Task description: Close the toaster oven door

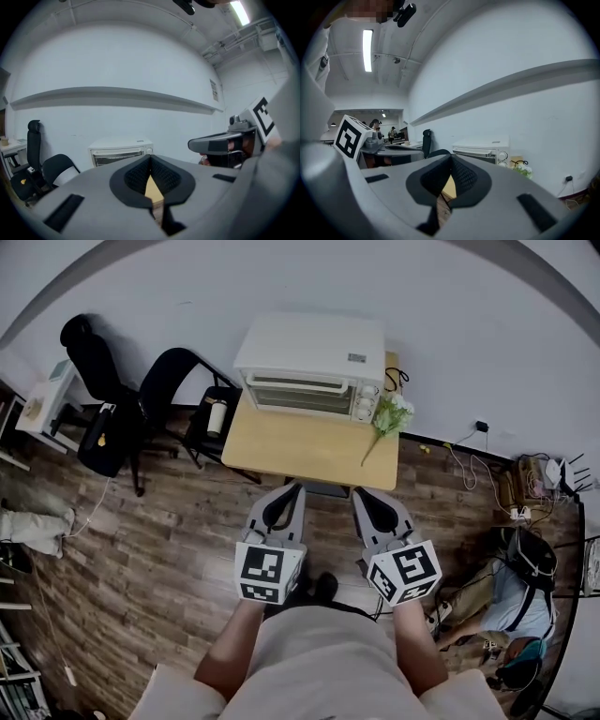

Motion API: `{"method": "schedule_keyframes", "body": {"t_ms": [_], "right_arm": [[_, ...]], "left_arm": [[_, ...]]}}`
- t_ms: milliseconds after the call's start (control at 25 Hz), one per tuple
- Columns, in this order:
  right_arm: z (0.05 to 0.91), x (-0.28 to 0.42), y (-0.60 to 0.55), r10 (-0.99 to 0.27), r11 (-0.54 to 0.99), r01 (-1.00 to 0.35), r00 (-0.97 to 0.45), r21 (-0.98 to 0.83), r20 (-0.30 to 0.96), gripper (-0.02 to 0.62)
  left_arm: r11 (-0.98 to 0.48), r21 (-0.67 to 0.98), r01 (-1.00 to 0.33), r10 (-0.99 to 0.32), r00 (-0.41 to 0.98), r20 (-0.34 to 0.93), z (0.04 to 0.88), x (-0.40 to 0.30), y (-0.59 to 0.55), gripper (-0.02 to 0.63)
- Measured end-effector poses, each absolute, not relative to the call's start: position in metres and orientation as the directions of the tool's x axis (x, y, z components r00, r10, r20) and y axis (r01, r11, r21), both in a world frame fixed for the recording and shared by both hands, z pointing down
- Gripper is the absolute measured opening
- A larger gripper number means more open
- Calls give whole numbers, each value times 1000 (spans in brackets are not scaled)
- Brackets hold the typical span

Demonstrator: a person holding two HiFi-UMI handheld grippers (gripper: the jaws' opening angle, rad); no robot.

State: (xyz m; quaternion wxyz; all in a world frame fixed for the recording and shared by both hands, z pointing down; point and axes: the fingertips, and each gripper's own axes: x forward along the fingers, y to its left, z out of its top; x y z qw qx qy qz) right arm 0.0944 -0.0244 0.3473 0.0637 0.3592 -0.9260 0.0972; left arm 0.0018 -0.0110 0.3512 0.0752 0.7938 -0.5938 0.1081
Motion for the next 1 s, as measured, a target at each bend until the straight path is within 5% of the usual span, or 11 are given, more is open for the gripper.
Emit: {"method": "schedule_keyframes", "body": {"t_ms": [1000], "right_arm": [[347, 101, -8, -637, 739, -663, -746, -120, 197, -2]], "left_arm": [[-338, 117, -934, -904, 357, 236, 349, 18, 7, 9]]}}
